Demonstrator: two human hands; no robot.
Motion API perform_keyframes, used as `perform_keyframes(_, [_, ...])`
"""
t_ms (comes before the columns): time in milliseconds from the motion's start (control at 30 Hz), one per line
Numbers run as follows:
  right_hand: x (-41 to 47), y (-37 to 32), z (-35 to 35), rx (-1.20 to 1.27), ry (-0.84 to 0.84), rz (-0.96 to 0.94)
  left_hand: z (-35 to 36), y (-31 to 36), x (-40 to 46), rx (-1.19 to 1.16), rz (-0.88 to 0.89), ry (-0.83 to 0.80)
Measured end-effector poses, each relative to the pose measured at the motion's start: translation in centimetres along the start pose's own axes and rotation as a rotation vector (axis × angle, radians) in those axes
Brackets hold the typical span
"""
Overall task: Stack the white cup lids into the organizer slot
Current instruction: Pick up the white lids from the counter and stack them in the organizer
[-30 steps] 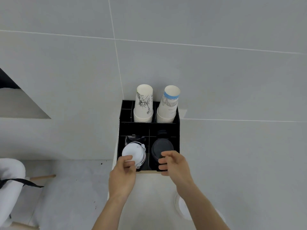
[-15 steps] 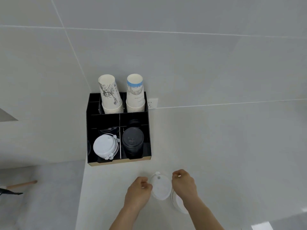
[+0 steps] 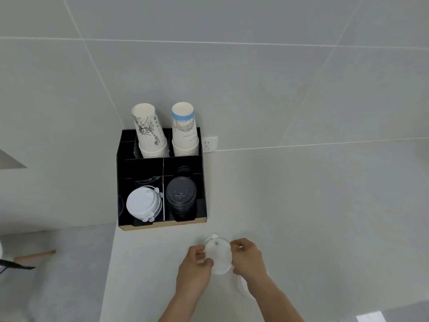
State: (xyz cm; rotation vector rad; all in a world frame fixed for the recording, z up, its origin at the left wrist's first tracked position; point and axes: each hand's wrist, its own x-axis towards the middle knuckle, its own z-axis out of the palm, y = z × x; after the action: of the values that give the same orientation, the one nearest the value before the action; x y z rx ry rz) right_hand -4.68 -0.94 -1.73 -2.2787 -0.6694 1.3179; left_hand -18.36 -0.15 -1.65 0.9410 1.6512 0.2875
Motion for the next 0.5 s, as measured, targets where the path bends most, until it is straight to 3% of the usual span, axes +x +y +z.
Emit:
perform_keyframes(200, [-1.4, -4.2, 0.7, 0.051, 0.096, -0.116, -3.8, 2.0, -0.5, -0.091, 0.102, 0.173])
perform_keyframes(500, [-2.9, -13.0, 6.3, 0.133, 0.039, -0.336, -13.4, 4.9, 1.7, -0.287, 0.205, 0.361])
